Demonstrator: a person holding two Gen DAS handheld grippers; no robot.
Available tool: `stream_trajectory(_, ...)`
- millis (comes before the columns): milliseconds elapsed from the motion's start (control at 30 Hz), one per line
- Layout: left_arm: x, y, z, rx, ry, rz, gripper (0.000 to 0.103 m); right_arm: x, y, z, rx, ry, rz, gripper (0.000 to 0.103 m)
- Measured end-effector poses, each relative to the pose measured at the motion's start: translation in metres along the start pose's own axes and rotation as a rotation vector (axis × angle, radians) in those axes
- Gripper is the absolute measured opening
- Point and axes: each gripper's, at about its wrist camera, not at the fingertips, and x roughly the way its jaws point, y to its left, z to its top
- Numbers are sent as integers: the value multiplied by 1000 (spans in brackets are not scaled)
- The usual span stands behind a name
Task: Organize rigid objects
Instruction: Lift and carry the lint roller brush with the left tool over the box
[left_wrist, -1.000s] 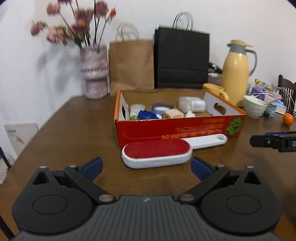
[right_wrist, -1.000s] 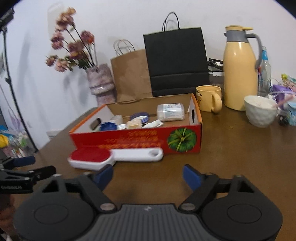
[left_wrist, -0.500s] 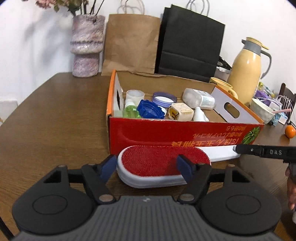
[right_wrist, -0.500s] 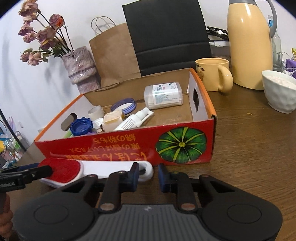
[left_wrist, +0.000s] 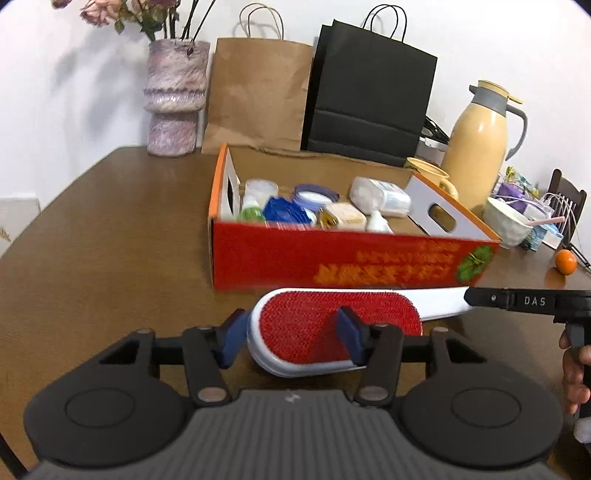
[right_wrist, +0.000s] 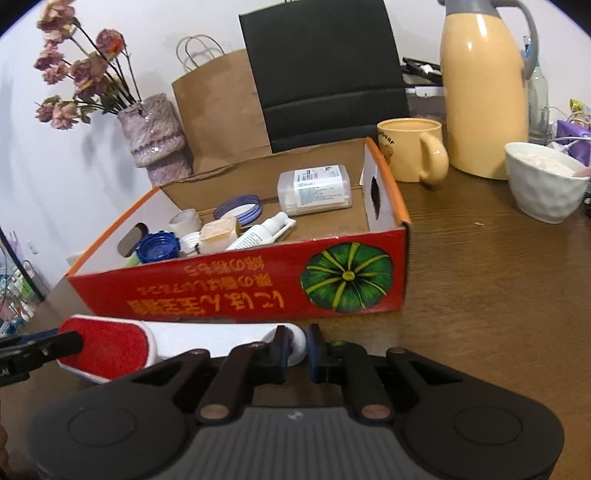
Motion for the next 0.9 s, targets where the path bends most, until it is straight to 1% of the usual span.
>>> stream_trajectory(67, -13, -8, -10, -4, -4, -4, 54, -17, -1, -10, -11, -13, -11, 11)
stream_trajectory(200, -46, -27, -34, 10, -49, 5, 54, -50, -7, -35, 18, -19, -1, 11)
stream_trajectory(267, -60, -36, -44, 6, -55, 3, 54, -68, -7, -46, 11, -30, -11, 11)
stream_trajectory(367, -78, -48, -53, 3, -80, 7, 54, -91, -5, -56, -11, -55, -25, 11)
stream_trajectory(467, -91, -56, -51, 15, -108, 14, 54, -105, -8, -56, -8, -72, -9, 11)
stream_trajectory(567, -97, -62, -39, 26, -134, 14, 54, -116, -11, -47, -3, -100, 8, 11)
stream_trajectory(633, -96, -64, -27, 31, -156, 8, 54, -118, -11, -34, -13, -125, 12, 11)
stream_trajectory(733, -81, -63, 2, 14, -160, 0, 54, -111, -12, -5, -27, -145, 12, 11)
stream_trajectory(900, -49, -57, 54, -11, -176, -2, 54, -86, -12, 51, -36, -153, 16, 11)
